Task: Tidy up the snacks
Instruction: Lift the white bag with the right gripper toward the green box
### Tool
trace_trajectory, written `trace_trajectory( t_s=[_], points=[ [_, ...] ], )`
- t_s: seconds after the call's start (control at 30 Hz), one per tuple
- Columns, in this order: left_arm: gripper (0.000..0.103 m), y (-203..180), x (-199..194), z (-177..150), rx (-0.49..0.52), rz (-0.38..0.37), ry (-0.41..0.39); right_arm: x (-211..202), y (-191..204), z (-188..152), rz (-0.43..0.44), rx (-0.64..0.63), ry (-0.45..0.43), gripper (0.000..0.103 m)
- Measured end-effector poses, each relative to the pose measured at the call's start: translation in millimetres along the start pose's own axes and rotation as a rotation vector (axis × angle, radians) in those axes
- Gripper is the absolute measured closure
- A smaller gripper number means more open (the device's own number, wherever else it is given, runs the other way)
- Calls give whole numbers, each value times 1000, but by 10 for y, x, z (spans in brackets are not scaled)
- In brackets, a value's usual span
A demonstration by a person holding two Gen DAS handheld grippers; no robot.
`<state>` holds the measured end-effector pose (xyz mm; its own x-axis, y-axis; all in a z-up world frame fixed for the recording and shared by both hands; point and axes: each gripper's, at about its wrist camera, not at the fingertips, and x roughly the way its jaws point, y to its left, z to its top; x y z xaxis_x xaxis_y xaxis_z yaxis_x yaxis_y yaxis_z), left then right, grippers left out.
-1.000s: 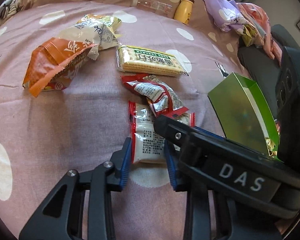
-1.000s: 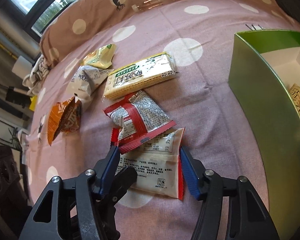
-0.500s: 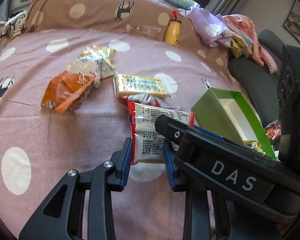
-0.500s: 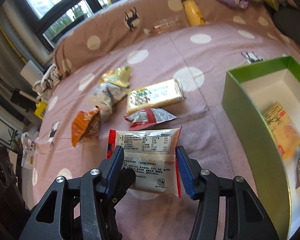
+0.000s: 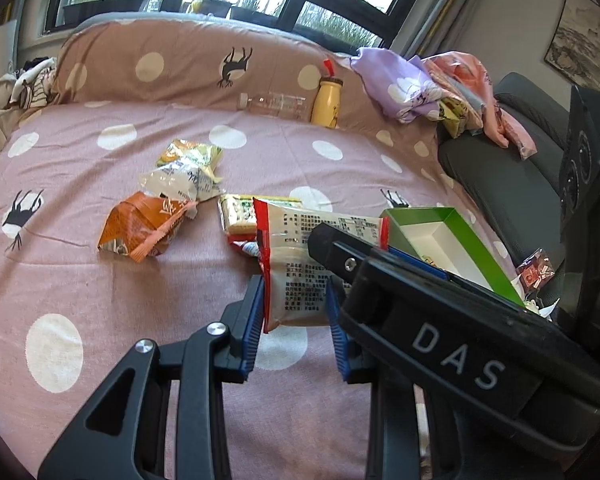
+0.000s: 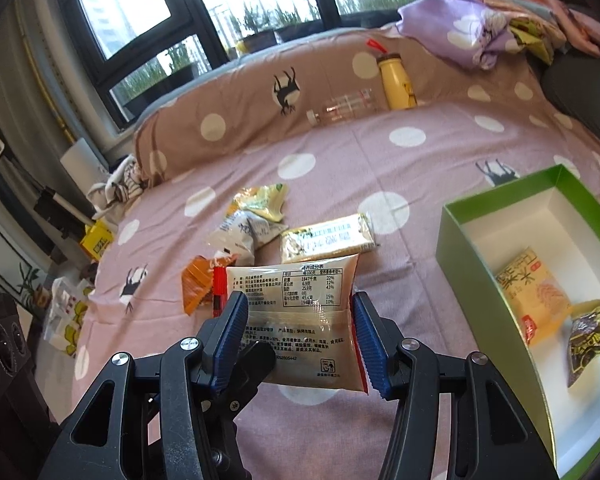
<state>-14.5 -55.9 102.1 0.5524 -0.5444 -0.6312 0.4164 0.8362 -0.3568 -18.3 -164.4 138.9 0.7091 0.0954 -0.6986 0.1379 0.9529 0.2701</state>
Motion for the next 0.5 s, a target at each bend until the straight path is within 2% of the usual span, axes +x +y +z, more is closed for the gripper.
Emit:
trace_trajectory(
  t_s=[0.5],
  points=[
    [74, -144, -237, 30, 32, -24, -68, -315, 38, 22, 1, -13, -87, 46]
  ],
)
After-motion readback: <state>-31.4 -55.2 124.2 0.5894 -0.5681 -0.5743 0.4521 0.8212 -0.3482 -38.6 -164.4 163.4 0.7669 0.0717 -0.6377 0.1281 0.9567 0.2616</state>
